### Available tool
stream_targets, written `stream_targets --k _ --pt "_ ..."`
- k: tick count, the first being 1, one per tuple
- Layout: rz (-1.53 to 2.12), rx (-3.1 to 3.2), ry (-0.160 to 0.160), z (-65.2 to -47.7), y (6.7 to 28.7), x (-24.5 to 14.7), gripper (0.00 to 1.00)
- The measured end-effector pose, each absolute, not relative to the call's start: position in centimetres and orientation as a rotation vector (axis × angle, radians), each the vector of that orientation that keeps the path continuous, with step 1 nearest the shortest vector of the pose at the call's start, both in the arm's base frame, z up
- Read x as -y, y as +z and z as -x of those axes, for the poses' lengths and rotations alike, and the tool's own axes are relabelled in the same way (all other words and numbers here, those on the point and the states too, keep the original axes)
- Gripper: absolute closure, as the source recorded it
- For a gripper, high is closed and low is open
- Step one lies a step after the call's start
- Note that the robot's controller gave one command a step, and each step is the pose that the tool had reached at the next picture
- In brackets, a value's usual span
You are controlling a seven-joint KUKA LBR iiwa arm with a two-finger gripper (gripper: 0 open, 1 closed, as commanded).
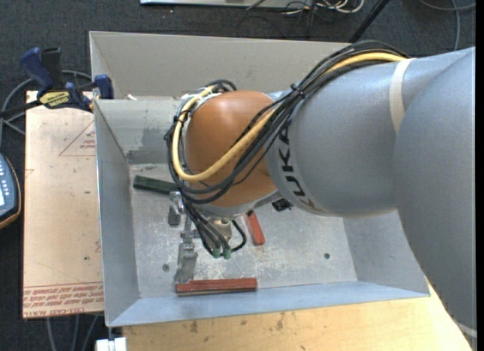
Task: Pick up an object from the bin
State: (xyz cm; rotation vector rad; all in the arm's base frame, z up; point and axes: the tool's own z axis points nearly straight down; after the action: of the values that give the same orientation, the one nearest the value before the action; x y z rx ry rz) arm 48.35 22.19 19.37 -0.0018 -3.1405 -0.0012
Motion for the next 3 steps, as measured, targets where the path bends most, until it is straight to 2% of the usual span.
stream_targets --k 1,2,3 --pt "-0.242 3.138 -0.001 -48.3 8.1 -17.6 0.00" --pt "-0.247 3.132 -0.002 -48.1 8.2 -17.8 1.00" --pt "-0.249 3.138 0.000 -50.7 12.6 -13.7 1.00"
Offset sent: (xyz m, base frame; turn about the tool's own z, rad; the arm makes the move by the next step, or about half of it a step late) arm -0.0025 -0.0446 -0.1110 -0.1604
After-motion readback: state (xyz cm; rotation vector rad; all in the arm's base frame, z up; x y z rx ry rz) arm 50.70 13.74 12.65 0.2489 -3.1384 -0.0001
